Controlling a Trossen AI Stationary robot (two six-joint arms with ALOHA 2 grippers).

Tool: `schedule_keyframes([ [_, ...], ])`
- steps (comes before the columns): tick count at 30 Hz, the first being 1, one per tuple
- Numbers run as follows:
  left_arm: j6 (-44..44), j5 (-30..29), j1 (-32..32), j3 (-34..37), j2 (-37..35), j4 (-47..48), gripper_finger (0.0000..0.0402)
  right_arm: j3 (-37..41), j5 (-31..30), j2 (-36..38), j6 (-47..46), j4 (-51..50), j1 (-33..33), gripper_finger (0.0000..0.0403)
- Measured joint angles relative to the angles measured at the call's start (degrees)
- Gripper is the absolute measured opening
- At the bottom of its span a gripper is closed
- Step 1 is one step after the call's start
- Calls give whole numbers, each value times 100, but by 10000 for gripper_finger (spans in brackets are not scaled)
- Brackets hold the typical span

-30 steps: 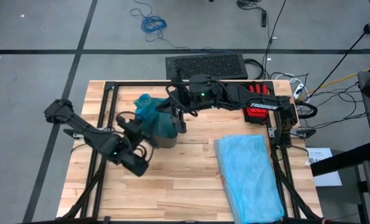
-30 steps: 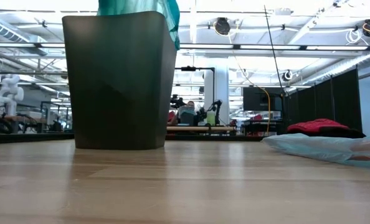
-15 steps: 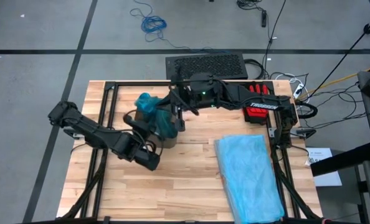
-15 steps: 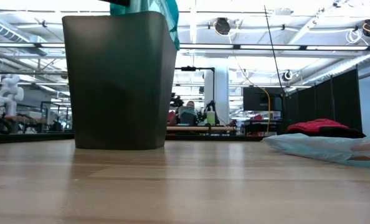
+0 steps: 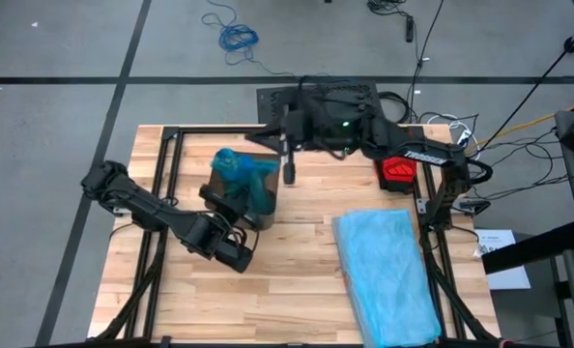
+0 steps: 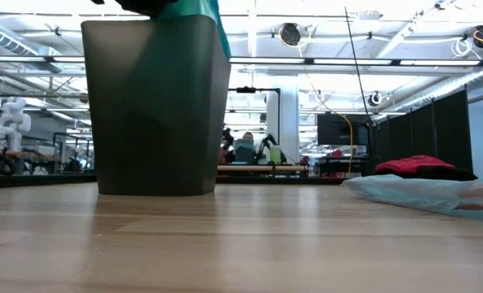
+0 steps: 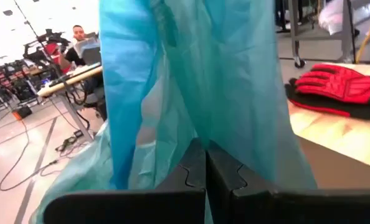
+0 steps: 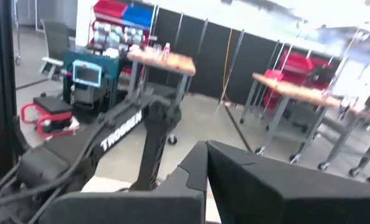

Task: Place trash/remove bag and relplace
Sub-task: Remove the trash bag from the bin

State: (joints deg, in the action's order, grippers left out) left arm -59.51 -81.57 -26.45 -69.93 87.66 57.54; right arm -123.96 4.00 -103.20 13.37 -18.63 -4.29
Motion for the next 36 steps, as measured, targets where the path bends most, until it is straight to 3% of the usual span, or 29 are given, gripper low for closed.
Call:
schedule_keyframes([
  [7,7,148,-35,0,122,-3,1,-12,22,150,124,62,-69,0],
  [12,80,86,-221,-14,-85,43,0,-11,56,259,104,-1212,-66,7],
  [16,178,-23,-361,-20,-272,41,0,0,57,253,-137,-2056,-2,59],
  [23,206,-163,-518,-24,-465,43,0,0,-94,194,-68,-2021,240,204],
  [26,308,-167,-551,-24,-500,39,0,0,-103,201,-79,-2129,252,248],
  [30,330,-165,-560,-24,-499,43,0,0,-99,197,-179,-2365,322,268],
  [36,336,-159,-558,-24,-499,44,0,2,-174,457,-166,-2531,326,260],
])
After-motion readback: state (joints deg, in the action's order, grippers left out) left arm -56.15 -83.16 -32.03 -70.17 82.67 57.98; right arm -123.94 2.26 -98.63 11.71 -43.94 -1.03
